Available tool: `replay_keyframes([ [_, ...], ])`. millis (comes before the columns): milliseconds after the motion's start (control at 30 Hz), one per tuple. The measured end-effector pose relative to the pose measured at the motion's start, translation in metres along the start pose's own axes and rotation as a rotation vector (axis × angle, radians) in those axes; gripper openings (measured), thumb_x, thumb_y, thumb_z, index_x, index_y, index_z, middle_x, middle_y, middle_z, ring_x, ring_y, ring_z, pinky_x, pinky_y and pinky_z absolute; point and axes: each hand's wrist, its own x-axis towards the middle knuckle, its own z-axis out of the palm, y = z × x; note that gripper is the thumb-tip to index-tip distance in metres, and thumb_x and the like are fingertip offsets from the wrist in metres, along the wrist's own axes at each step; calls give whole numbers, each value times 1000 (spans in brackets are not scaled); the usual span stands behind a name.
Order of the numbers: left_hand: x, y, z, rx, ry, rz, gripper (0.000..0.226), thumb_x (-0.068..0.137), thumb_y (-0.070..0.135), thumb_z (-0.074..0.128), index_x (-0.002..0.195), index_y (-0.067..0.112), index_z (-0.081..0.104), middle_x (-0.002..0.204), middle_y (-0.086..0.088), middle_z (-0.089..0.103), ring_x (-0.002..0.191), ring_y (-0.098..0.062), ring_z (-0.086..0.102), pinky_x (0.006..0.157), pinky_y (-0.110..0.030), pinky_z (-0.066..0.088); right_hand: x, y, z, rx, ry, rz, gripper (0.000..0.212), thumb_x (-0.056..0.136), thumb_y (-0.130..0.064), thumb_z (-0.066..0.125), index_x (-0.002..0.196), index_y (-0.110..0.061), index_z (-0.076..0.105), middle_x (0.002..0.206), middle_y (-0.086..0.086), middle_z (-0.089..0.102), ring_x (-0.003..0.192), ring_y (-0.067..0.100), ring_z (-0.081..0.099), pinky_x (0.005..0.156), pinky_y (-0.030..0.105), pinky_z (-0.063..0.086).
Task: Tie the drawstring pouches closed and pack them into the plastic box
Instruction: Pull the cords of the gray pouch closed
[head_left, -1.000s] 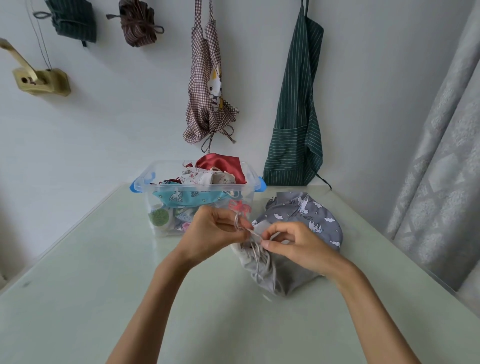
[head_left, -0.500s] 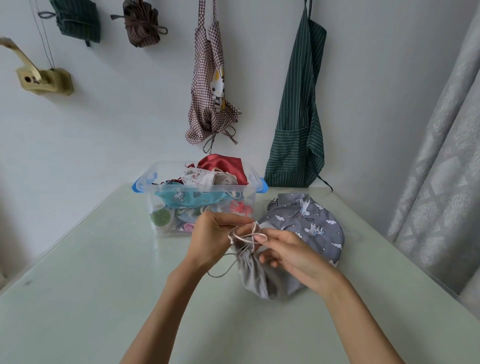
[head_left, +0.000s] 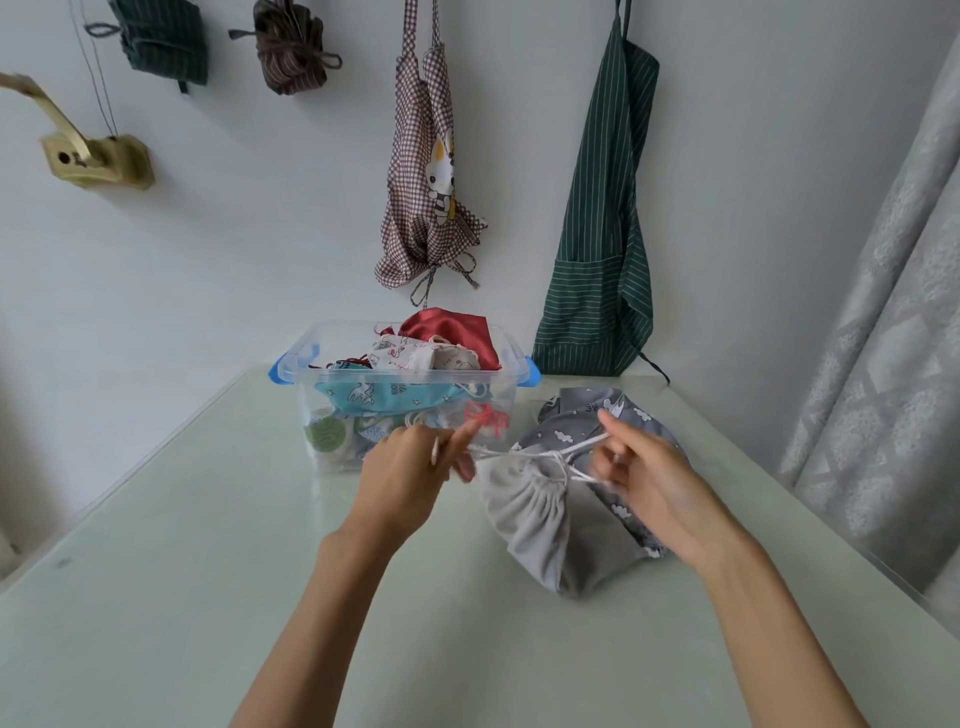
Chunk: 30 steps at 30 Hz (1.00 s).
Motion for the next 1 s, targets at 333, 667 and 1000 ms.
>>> replay_keyframes([
  [333,1,-20,10,-1229,-134,-792,37,98,30,46,63,23,37,41,11,44,31,1,34,33,-9,23,10,24,-40,-745,93,125,41,84,-28,67,49,-16,49,44,-7,38,44,5,35,48,19,29],
  [667,-7,-19,23,-1268,-372,-869,59,84,65,45,105,12,59,70,2,56,53,-7,50,44,-16,37,18,43,-21,-1062,-18,151,33,90,-36,58,63,-17,62,60,-2,60,54,6,55,54,19,40],
  [1000,-2,-8,13,341,-97,-302,43,90,50,52,125,26,55,124,-3,61,108,-28,60,84,-36,50,20,49,14,-1013,-80,19,36,96,-38,44,111,-13,65,109,-1,66,108,16,57,94,29,40],
])
